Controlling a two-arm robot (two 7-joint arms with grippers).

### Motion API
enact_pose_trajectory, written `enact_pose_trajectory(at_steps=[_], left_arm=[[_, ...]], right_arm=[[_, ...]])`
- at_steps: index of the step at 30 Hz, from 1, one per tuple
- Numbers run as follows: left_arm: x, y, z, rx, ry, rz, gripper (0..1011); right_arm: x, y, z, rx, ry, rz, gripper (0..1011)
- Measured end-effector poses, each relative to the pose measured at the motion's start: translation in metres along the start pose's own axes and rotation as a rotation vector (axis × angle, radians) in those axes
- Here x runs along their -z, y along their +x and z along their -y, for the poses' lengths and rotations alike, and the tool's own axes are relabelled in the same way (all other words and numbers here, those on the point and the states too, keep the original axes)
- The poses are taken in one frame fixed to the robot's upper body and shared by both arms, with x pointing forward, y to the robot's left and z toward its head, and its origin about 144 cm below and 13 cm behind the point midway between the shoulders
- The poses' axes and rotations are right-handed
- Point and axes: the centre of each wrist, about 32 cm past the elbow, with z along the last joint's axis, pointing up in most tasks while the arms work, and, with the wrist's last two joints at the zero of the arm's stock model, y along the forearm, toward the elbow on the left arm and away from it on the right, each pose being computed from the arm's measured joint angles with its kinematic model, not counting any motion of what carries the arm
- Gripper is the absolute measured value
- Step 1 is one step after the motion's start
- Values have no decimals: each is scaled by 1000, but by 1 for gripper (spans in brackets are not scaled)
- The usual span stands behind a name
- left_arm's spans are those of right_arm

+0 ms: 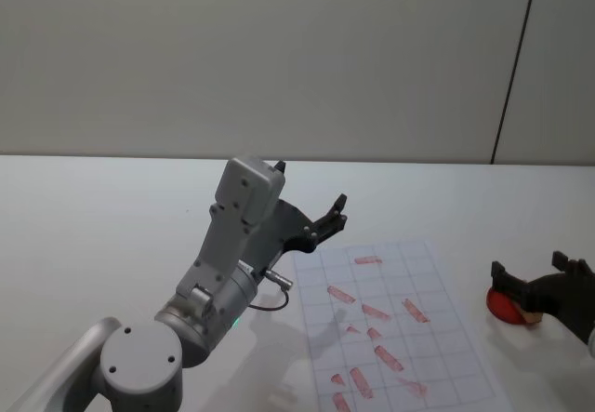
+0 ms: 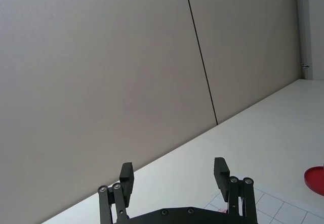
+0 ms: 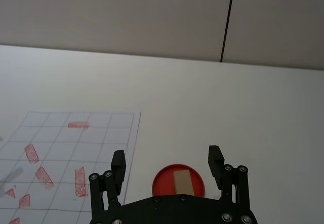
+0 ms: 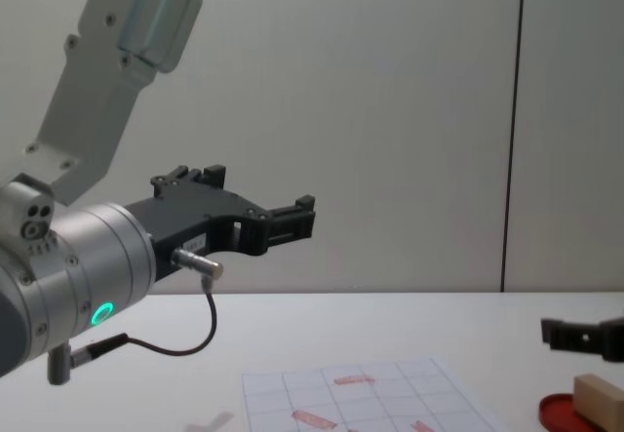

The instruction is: Use the one hand to pick up the stamp and affix it onto the A4 paper.

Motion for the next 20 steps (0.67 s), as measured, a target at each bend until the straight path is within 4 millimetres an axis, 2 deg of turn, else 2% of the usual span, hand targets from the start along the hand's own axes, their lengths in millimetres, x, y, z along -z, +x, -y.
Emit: enact_pose_trajectory(at_steps=[20], left_arm=[[0,0,0,0,0,0,1002]], right_arm=[[1,-17,26,-30,277,63,1001]])
